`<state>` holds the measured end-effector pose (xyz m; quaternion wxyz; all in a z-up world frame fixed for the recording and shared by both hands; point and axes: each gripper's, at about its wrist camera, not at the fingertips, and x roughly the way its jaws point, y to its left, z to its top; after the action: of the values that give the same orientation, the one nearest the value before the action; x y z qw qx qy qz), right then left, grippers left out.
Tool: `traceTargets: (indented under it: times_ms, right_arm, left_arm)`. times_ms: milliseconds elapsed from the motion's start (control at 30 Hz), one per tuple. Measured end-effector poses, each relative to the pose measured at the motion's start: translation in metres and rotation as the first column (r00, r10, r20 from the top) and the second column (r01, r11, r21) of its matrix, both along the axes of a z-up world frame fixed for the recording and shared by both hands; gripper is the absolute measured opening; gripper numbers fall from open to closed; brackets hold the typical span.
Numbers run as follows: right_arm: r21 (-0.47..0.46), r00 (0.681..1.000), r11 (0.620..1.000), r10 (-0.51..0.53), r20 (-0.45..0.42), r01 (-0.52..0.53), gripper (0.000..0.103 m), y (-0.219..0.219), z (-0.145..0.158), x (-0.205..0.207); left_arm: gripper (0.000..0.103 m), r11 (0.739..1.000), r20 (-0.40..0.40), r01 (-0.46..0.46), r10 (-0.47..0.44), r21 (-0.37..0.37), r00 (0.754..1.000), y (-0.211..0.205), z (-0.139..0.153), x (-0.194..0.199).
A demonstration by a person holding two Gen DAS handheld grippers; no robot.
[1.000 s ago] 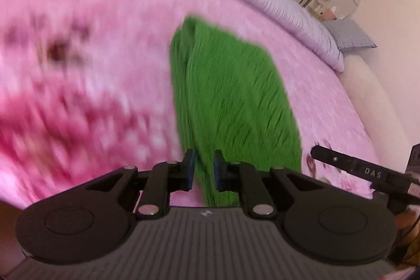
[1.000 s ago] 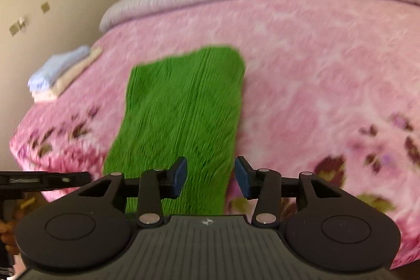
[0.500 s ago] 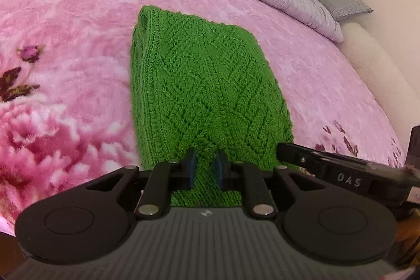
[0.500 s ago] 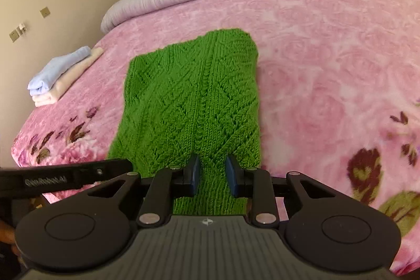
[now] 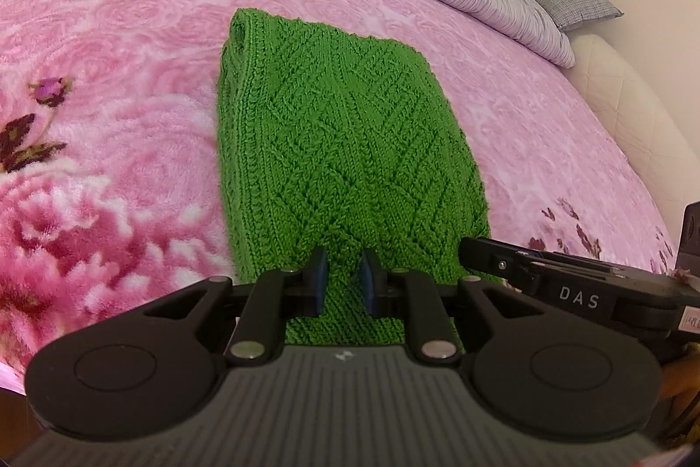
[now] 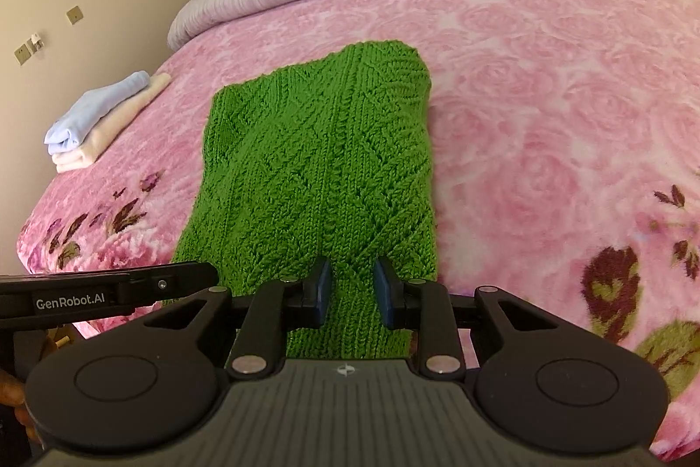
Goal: Fold clothes
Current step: 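Grasp the vest end with both grippers, fold it over, and release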
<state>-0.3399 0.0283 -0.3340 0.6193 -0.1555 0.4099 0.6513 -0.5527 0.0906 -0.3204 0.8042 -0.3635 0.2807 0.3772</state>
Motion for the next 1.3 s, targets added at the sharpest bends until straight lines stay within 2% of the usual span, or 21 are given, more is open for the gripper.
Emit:
traceTargets:
  times_ms: [67,167,267,400,500,600,667,767,867,967,1100,1200,1267,1300]
  right_arm:
    - [-0.023,1.000,1.000,0.006,-0.008,-0.006,0.028,0.003,0.008,0.003]
    - [0.043,1.000,0.999,0.003,-0.009,-0.002,0.030,0.008,0.033,0.011]
    - [0.107,1.000,0.994,-0.008,-0.003,0.008,0.030,0.026,0.045,0.020]
    - [0.111,1.000,0.994,0.002,-0.007,-0.002,0.030,0.057,0.031,0.023]
    - [0.041,0.999,0.999,0.028,0.038,-0.030,0.030,0.074,0.006,0.017]
    - [0.028,0.995,0.997,0.063,0.082,-0.066,0.030,0.076,-0.008,0.010]
    - [0.004,0.993,0.996,0.092,0.080,-0.092,0.031,0.080,0.001,0.013]
    - [0.036,0.995,0.995,0.086,0.059,-0.088,0.031,0.092,0.015,0.026]
    - [0.093,0.997,0.994,0.059,0.049,-0.063,0.031,0.110,0.024,0.041]
    - [0.141,0.999,0.989,0.041,0.029,-0.045,0.031,0.130,0.026,0.054]
    - [0.120,0.998,0.991,0.063,0.006,-0.063,0.031,0.155,0.000,0.062]
    - [0.097,0.995,0.991,0.093,0.022,-0.095,0.028,0.164,-0.020,0.058]
    - [0.095,0.994,0.990,0.102,0.038,-0.105,0.026,0.165,-0.022,0.056]
    - [0.088,0.994,0.991,0.101,0.036,-0.103,0.025,0.166,-0.020,0.057]
  left_arm:
    - [0.014,1.000,0.008,0.003,-0.003,-0.013,1.000,0.002,0.007,-0.002]
    - [0.015,0.999,0.026,-0.001,0.000,0.040,1.000,0.009,0.026,-0.004]
    - [0.016,0.997,0.034,0.013,-0.015,0.080,0.999,0.027,0.036,0.005]
    - [0.016,0.995,-0.040,0.059,-0.055,0.086,0.998,0.048,0.022,0.031]
    - [0.021,0.992,-0.105,0.077,-0.067,0.097,0.992,0.051,0.000,0.042]
    - [0.023,0.993,-0.086,0.064,-0.055,0.097,0.995,0.051,-0.005,0.036]
    - [0.021,0.995,-0.072,0.049,-0.042,0.091,0.996,0.056,0.005,0.032]
    - [0.020,0.981,-0.056,0.035,-0.024,0.190,0.998,0.067,0.032,0.032]
    - [0.020,0.970,-0.061,0.032,-0.017,0.242,0.998,0.092,0.038,0.039]
    - [0.020,0.967,-0.079,0.039,-0.019,0.253,0.997,0.119,0.026,0.046]
    - [0.017,0.971,-0.068,0.054,-0.039,0.234,0.997,0.142,-0.006,0.038]
    - [0.015,0.978,0.027,0.031,-0.037,0.207,0.999,0.153,-0.029,0.017]
    - [0.004,0.988,0.099,-0.015,-0.001,0.156,0.995,0.164,-0.035,0.005]
    - [0.003,0.990,0.104,-0.025,0.010,0.139,0.994,0.168,-0.035,0.003]
